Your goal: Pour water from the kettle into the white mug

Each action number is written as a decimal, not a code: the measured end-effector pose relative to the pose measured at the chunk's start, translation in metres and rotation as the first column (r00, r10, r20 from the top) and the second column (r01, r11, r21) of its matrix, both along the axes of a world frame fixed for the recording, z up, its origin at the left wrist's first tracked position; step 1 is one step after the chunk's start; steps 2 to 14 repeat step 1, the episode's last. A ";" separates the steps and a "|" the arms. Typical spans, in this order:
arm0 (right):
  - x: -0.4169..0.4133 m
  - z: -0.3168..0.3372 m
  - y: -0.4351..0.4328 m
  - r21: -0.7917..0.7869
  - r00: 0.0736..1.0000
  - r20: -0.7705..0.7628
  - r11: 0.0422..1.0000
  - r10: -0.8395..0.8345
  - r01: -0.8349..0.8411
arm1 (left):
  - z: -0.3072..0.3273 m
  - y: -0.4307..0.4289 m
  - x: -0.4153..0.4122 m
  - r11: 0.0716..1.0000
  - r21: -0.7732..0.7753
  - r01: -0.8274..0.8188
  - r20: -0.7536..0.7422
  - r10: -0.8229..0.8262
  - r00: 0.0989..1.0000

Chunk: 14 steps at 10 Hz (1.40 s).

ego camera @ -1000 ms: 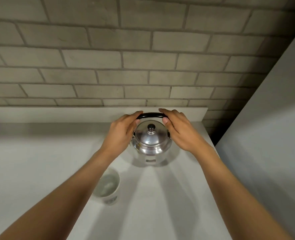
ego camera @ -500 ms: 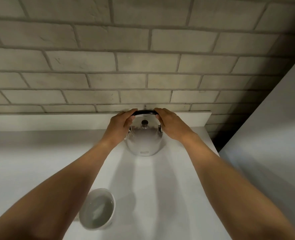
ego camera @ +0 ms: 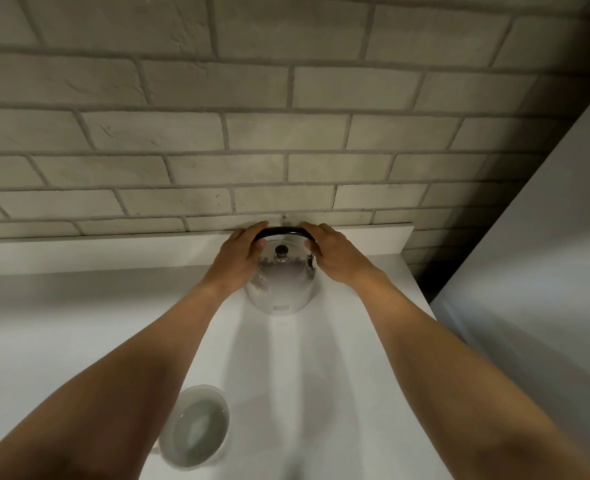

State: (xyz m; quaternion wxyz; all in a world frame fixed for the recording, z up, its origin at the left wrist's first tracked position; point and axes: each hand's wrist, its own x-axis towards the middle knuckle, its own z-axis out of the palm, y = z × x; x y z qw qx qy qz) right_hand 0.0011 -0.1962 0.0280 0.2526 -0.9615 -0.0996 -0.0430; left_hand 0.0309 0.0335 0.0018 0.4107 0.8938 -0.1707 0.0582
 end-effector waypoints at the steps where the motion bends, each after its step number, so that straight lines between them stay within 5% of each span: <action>1: -0.012 -0.005 0.001 0.038 0.998 -0.022 0.997 -0.067 0.068 | 0.003 -0.001 -0.007 0.999 0.037 -0.014 0.003 0.014 1.000; 14: -0.012 -0.005 0.001 0.038 0.998 -0.022 0.997 -0.067 0.068 | 0.003 -0.001 -0.007 0.999 0.037 -0.014 0.003 0.014 1.000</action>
